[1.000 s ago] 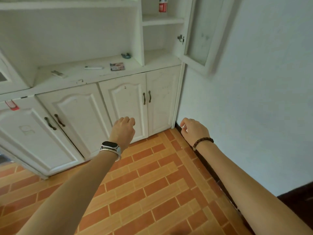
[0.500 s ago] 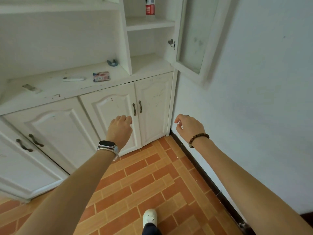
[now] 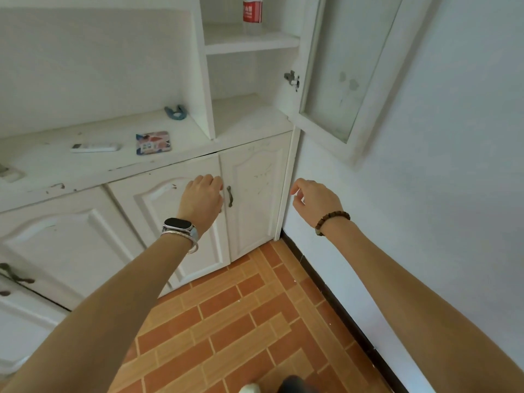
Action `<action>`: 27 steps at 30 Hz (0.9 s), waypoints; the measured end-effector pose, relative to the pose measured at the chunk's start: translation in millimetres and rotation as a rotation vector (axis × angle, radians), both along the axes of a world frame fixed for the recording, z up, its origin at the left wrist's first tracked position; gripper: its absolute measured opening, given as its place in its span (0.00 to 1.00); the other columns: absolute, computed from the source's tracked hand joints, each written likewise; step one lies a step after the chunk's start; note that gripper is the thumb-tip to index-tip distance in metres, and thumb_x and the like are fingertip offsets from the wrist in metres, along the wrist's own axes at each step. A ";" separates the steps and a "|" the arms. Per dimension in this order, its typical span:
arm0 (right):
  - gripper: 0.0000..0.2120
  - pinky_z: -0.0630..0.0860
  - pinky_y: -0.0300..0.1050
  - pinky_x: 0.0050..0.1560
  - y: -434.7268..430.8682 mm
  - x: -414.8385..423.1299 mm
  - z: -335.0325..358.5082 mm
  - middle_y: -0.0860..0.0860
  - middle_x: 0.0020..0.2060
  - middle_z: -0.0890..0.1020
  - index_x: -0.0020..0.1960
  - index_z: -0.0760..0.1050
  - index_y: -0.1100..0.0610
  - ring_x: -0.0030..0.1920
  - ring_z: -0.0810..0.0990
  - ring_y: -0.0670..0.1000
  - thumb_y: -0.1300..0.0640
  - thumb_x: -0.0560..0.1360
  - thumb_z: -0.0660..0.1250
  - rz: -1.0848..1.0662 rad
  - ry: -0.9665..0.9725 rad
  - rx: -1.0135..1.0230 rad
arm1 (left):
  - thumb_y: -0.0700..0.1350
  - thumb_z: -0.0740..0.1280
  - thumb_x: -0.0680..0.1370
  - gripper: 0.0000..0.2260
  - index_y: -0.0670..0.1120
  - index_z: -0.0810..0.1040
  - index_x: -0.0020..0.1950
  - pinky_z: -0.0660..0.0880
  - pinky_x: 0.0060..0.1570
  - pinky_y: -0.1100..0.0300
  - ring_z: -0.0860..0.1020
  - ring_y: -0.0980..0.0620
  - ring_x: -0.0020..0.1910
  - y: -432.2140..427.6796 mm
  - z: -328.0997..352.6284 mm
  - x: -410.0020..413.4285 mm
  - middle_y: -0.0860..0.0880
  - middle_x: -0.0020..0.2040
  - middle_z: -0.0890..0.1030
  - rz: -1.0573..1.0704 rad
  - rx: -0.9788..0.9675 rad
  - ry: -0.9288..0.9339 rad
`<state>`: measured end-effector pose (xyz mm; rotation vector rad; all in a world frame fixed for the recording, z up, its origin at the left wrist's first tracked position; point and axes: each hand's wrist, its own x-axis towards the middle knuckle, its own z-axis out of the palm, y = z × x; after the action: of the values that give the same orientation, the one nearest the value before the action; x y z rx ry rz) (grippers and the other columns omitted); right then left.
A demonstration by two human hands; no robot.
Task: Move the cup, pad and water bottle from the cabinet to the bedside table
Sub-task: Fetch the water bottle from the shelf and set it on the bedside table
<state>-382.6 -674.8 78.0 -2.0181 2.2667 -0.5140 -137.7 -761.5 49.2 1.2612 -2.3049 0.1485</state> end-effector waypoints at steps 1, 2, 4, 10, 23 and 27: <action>0.08 0.80 0.48 0.47 -8.9 -3.2 -0.3 0.51 0.51 0.81 0.57 0.74 0.55 0.47 0.80 0.52 0.57 0.79 0.61 -0.001 -0.007 -0.001 | 0.34 0.63 0.73 0.05 0.38 0.76 0.47 0.71 0.41 0.48 0.74 0.41 0.39 -7.6 0.0 -3.4 0.40 0.41 0.78 -0.006 -0.002 0.001; 0.08 0.80 0.48 0.47 -18.1 -6.4 -0.1 0.51 0.51 0.81 0.57 0.74 0.55 0.47 0.81 0.52 0.57 0.79 0.61 0.000 -0.014 -0.004 | 0.34 0.62 0.73 0.05 0.39 0.76 0.47 0.71 0.41 0.49 0.74 0.42 0.39 -15.3 0.2 -7.1 0.41 0.41 0.78 -0.010 -0.004 0.002; 0.08 0.80 0.49 0.47 -37.8 -13.2 0.3 0.51 0.50 0.81 0.57 0.74 0.55 0.46 0.80 0.51 0.58 0.79 0.61 0.007 -0.029 -0.012 | 0.35 0.62 0.73 0.05 0.39 0.76 0.47 0.71 0.41 0.50 0.74 0.43 0.39 -30.5 0.9 -15.4 0.41 0.41 0.78 -0.009 -0.004 0.002; 0.08 0.79 0.48 0.45 -111.2 -33.6 4.2 0.50 0.49 0.80 0.57 0.74 0.54 0.45 0.79 0.50 0.59 0.79 0.60 0.086 -0.074 -0.003 | 0.34 0.64 0.72 0.05 0.40 0.76 0.46 0.72 0.40 0.50 0.74 0.43 0.39 -78.6 -0.7 -40.9 0.43 0.40 0.78 0.025 -0.014 0.001; 0.08 0.79 0.47 0.45 -292.9 -97.2 64.4 0.47 0.47 0.80 0.55 0.74 0.52 0.44 0.79 0.49 0.59 0.77 0.61 0.233 -0.081 -0.155 | 0.32 0.65 0.71 0.05 0.40 0.76 0.44 0.71 0.37 0.52 0.74 0.44 0.36 -227.0 59.4 -111.4 0.43 0.38 0.78 0.189 -0.159 0.083; 0.09 0.79 0.47 0.44 -330.0 -109.2 87.9 0.47 0.46 0.80 0.55 0.75 0.52 0.44 0.79 0.49 0.58 0.76 0.61 0.251 -0.095 -0.205 | 0.31 0.67 0.67 0.07 0.40 0.76 0.42 0.72 0.35 0.51 0.74 0.42 0.34 -259.7 81.3 -126.5 0.42 0.36 0.77 0.184 -0.200 0.087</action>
<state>-491.8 -1004.8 165.9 -2.2739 1.9395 -0.8271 -264.1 -1021.2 130.4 1.3455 -2.0428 0.3712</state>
